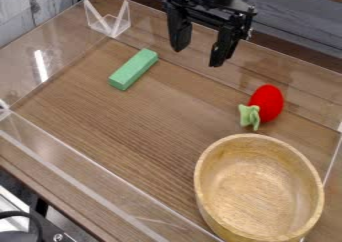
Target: Move the red object to the left side of the table
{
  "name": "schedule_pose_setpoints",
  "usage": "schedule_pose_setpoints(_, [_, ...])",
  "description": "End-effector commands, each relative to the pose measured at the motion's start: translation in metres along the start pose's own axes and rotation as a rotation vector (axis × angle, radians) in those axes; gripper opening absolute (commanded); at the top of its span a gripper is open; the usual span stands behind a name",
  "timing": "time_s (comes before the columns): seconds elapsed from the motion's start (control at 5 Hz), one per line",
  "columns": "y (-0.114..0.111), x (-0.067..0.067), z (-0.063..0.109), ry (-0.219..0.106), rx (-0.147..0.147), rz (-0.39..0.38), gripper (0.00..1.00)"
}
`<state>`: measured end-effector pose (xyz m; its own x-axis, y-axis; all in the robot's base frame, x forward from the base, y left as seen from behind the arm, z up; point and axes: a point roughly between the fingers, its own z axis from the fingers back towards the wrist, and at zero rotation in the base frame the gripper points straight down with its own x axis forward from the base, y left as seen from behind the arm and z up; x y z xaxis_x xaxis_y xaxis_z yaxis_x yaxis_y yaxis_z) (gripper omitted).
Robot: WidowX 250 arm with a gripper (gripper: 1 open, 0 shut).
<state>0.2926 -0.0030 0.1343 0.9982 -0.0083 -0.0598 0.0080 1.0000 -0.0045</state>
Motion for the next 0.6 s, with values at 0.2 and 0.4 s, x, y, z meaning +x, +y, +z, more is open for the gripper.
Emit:
schedule_pose_setpoints(0.2, [-0.022, 0.008, -0.019, 0.028, 0.002, -0.196, 1.00])
schedule_pose_setpoints(0.4, [-0.039, 0.013, -0.030, 0.028, 0.001, -0.299, 1.00])
